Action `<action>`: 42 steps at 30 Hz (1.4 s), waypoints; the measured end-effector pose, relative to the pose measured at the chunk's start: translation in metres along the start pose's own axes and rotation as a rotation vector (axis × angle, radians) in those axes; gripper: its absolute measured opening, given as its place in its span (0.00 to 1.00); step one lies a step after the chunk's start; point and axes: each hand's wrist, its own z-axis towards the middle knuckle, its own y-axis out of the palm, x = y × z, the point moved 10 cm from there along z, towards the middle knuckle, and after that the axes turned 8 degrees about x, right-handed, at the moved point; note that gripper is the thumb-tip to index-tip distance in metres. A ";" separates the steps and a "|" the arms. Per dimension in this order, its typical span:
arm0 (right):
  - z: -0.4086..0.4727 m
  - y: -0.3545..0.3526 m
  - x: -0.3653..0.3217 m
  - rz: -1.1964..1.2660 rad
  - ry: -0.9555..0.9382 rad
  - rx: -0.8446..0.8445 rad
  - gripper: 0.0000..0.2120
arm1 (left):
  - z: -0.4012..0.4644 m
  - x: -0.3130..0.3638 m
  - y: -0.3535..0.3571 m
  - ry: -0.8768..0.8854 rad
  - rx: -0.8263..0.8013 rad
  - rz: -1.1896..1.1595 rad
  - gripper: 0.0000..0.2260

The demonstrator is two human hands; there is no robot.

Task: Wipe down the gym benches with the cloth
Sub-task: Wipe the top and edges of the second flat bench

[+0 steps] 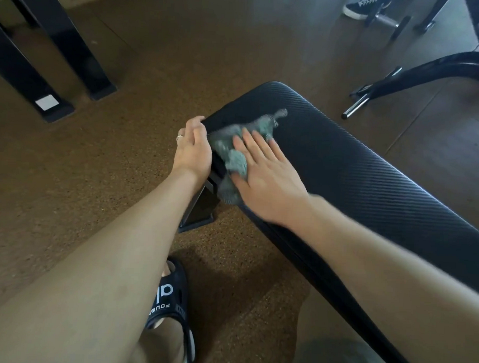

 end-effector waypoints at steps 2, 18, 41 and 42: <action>-0.054 0.000 -0.008 -0.041 -0.030 0.036 0.33 | -0.002 0.000 0.001 -0.043 0.030 0.012 0.21; 0.101 -0.012 0.082 0.055 0.124 -0.015 0.29 | -0.006 -0.004 -0.005 -0.060 0.320 0.071 0.19; 0.006 -0.017 0.148 -0.043 0.407 0.026 0.31 | -0.012 0.000 -0.009 -0.069 0.391 0.016 0.19; 0.026 -0.017 0.148 -0.039 0.395 0.037 0.31 | -0.011 -0.001 -0.009 -0.068 0.392 0.020 0.19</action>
